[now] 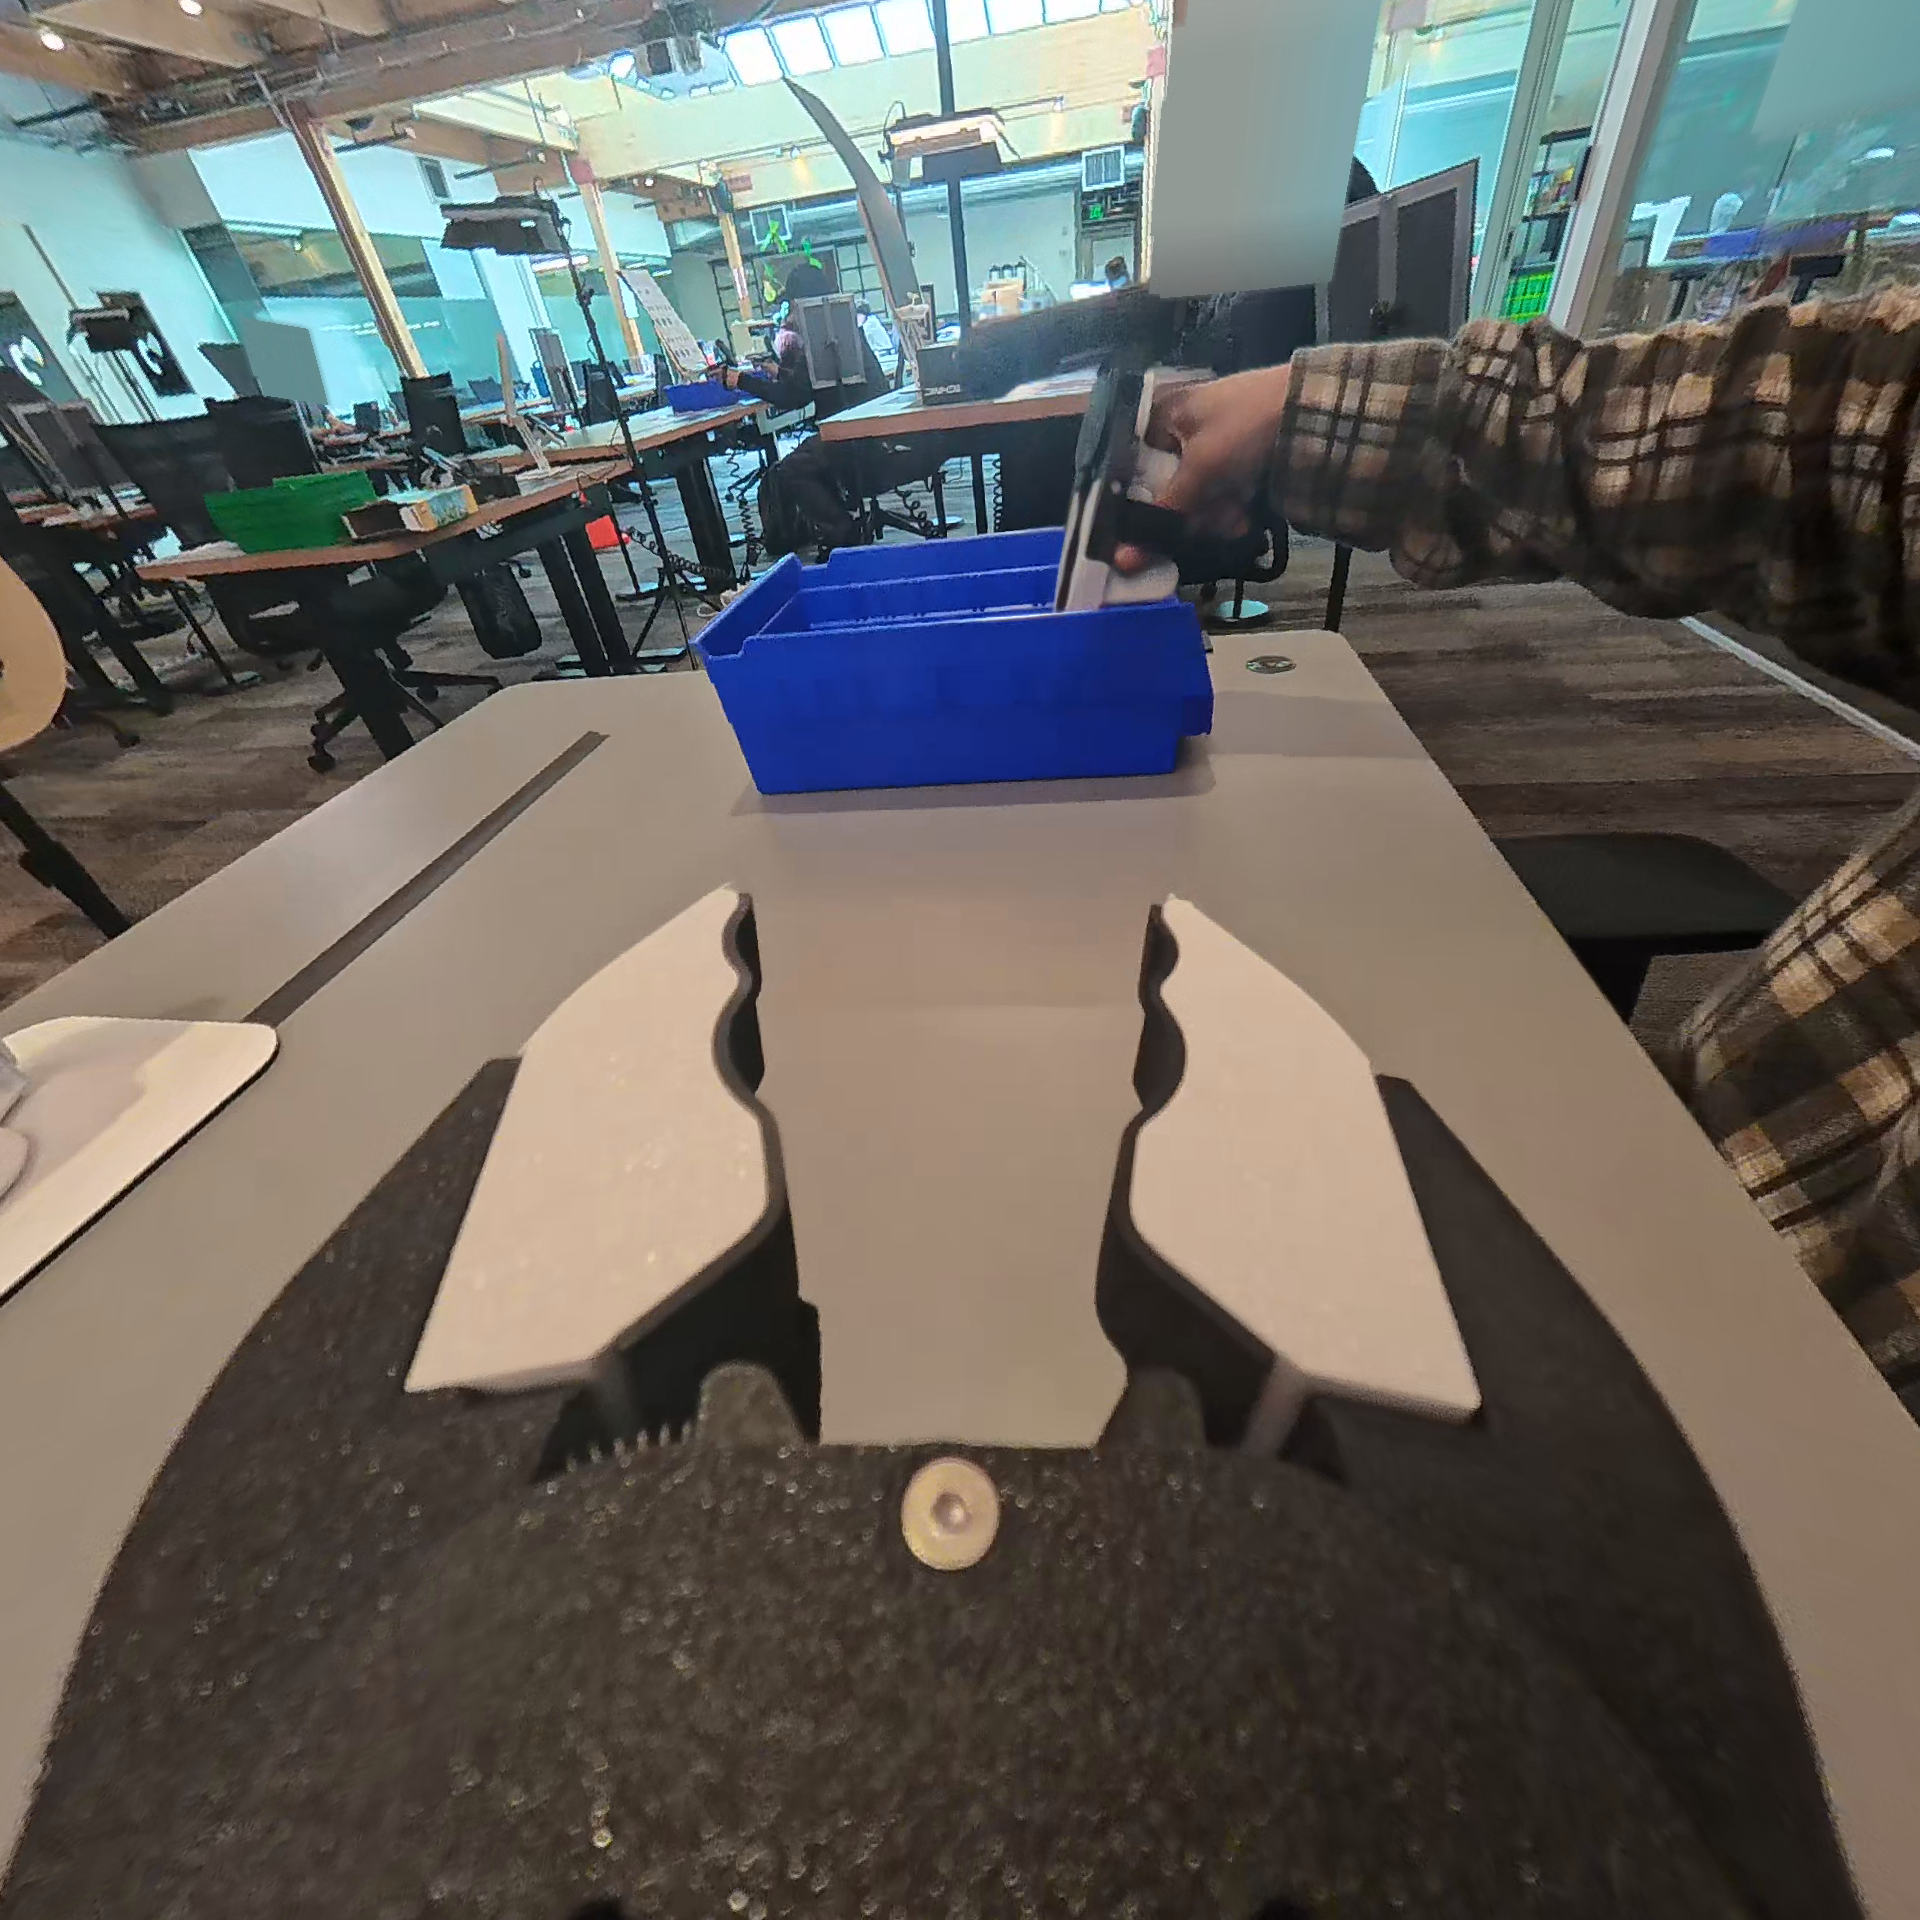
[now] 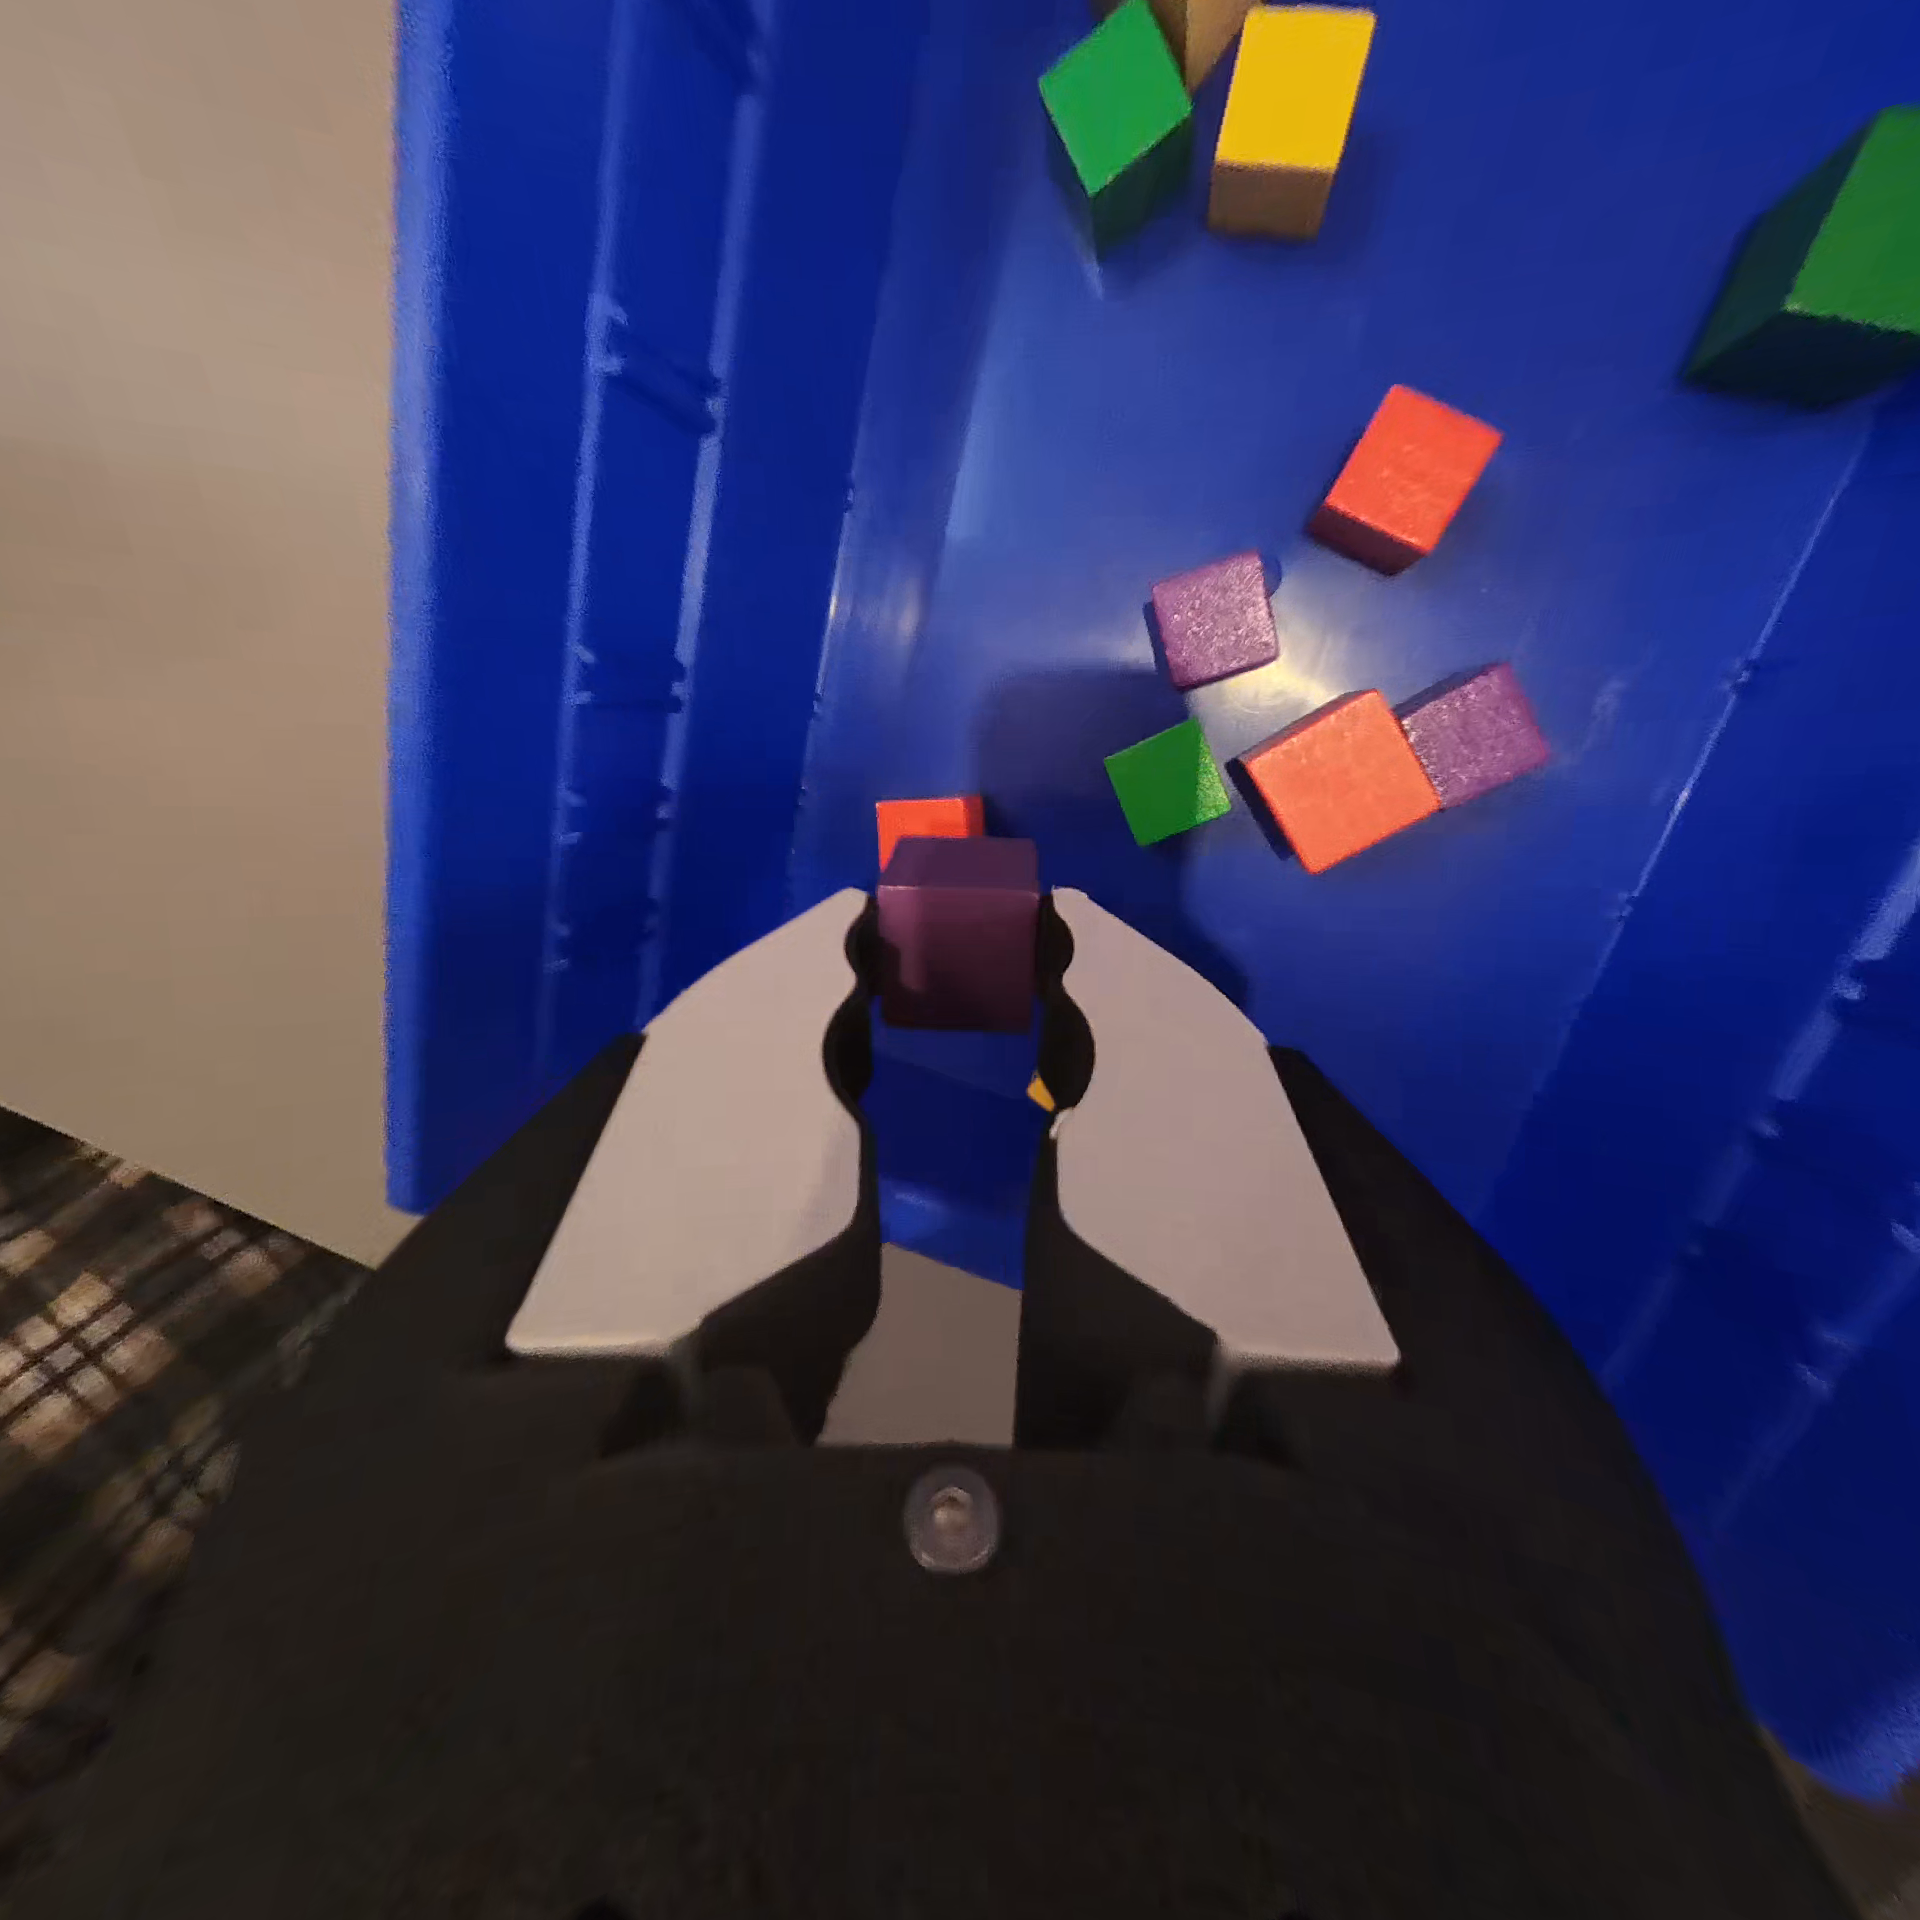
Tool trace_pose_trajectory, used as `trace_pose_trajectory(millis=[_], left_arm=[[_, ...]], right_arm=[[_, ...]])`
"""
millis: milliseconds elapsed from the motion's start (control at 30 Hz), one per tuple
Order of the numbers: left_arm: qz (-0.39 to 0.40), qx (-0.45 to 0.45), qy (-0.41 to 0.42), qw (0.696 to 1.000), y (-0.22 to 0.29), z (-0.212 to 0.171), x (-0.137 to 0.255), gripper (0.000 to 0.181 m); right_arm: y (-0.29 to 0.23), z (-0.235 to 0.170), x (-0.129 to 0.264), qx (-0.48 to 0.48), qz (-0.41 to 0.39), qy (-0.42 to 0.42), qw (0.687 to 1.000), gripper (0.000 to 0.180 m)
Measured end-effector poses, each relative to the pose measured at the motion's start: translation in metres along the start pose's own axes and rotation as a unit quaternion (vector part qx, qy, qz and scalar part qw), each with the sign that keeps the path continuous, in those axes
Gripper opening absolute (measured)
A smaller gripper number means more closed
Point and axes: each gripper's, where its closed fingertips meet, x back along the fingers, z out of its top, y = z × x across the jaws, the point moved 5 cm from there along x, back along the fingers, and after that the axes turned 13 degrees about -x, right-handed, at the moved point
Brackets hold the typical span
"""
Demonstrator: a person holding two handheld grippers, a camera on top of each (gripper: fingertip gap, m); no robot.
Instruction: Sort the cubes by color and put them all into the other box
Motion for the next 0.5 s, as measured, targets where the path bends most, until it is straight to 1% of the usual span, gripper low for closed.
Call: trace_pose_trajectory(millis=[33,67,100,167,233,267,367,433,500], left_arm=[[0.001,0.003,-0.002,1.000,0.000,-0.001,0.000,0.070],[0.003,0.004,-0.004,1.000,-0.001,-0.002,0.000,0.070],[0.007,0.003,-0.005,1.000,-0.002,-0.002,0.001,0.070],[0.017,-0.003,-0.007,1.000,-0.003,-0.002,0.002,0.071],[0.025,-0.004,-0.008,1.000,-0.005,-0.002,0.003,0.072],[0.029,-0.001,-0.006,1.000,-0.006,-0.002,0.004,0.074],[0.039,0.003,-0.003,0.999,-0.008,-0.001,0.005,0.077],[0.049,0.001,-0.001,0.999,-0.009,-0.001,0.006,0.079],[0.060,0.000,-0.001,0.998,-0.011,0.000,0.008,0.080]], right_arm=[[0.002,-0.001,-0.005,0.001,-0.004,-0.005,1.000,0.029],[0.004,0.000,-0.008,0.001,-0.009,-0.005,1.000,0.038],[0.005,0.001,-0.009,0.001,-0.013,0.001,1.000,0.052],[0.005,0.007,-0.003,0.002,-0.010,0.027,1.000,0.062],[0.003,0.016,0.014,-0.001,-0.001,0.076,0.997,0.073],[0.003,0.022,0.026,-0.004,0.002,0.101,0.995,0.075],[0.012,0.039,0.067,-0.014,-0.025,0.180,0.983,0.084],[0.023,0.049,0.090,-0.022,-0.052,0.208,0.977,0.088],[0.037,0.056,0.107,-0.034,-0.077,0.217,0.973,0.089]])
